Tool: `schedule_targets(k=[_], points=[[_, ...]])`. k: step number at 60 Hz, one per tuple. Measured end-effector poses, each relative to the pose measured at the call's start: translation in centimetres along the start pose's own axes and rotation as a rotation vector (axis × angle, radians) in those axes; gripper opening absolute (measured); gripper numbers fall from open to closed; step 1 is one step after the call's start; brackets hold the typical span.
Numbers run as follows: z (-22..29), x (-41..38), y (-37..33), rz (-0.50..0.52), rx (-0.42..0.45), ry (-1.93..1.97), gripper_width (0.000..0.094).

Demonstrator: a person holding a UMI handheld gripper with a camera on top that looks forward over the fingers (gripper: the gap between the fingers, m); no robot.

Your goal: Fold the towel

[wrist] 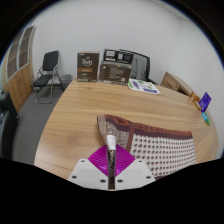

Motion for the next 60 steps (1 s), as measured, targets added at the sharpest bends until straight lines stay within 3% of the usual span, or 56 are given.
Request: schedule_targets(k=[6,17,25,32,38,47,49,60], points=[[1.6,-0.6,-1.8,0.083,0.015,0.078,0.0047],[8.3,-0.2,-7.7,0.296,0.142,0.285,0.0047],[9.0,5.6,-8.5,0.272,0.18,0.378,0.0047],[4.8,11.3,-5.7,0.199,0.113,0.395,0.0075],[1.7,15.1,-3.8,0.148,0.032,0.394,0.0205],[-1.0,20.2,-3.5,0.08,-0.014,0.324,0.084],[-1.1,20.9,-3.9,0.076,-0.014,0.303,0.0873],[-0.7,22.5,-7.4,0.115,0.014,0.183,0.0856]])
Point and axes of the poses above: the point between the fingertips, and its own axes, seen from behind it with the camera up: x to the right, z up, y forward, the way the camera looks, the point moved 6 cm from there along -y, backward, against the way the camera looks, and after that the axes turned 2 degrees about y, right-handed, at the moved point
